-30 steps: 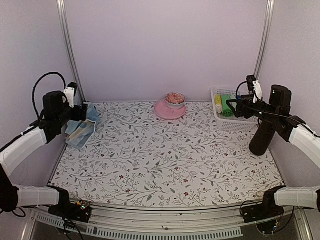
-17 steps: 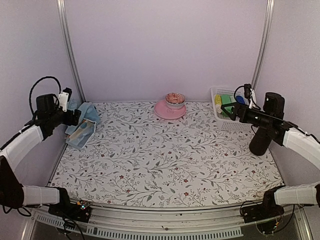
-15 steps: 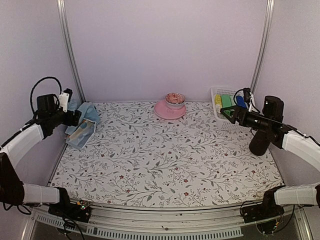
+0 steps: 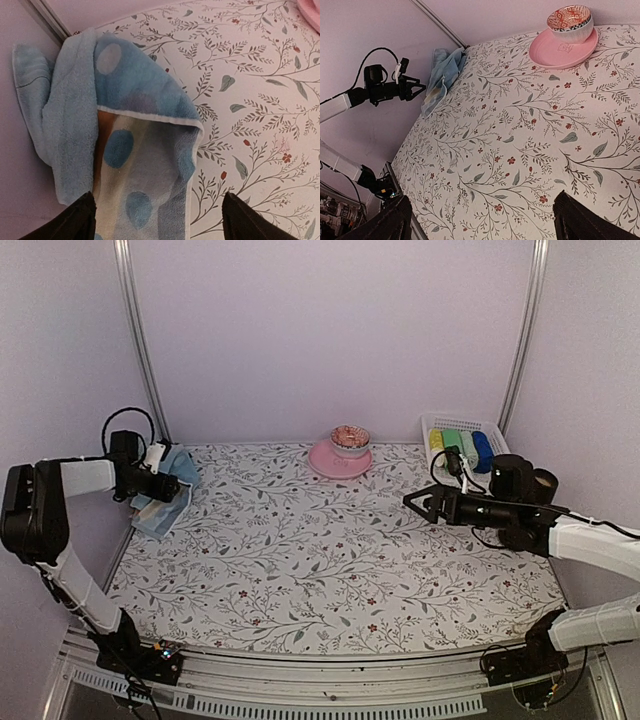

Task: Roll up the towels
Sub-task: Pick up the towel from the corner of the board.

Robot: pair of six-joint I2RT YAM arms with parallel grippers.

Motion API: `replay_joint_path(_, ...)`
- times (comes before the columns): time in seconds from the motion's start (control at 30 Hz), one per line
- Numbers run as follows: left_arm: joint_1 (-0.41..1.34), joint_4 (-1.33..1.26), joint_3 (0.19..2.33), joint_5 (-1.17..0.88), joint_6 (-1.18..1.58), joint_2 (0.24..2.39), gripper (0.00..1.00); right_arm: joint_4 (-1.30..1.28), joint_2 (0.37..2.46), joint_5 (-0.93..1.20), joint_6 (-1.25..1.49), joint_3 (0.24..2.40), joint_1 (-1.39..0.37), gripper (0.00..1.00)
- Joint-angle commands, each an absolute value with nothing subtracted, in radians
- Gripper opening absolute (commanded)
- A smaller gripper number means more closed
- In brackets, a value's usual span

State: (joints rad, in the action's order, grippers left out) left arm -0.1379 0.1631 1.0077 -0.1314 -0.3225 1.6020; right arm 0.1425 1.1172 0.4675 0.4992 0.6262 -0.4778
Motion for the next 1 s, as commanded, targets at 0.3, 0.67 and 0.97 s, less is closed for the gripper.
replay_joint_path(0.3,-0.060,0.156,1.005,-0.033,-0.407,1.777,0.78,0.158,1.183,0.357,0.445,0.642,-0.553,0.99)
replay_joint_path(0.67,-0.049,0.156,1.042,0.008,-0.416,1.857,0.55,0.164,1.198,0.330,0.417,0.643,-0.580,0.99)
replay_joint_path(0.97,-0.051,0.131,1.073,0.060,-0.424,1.893,0.50,0.164,1.219,0.322,0.403,0.649,-0.593,0.99)
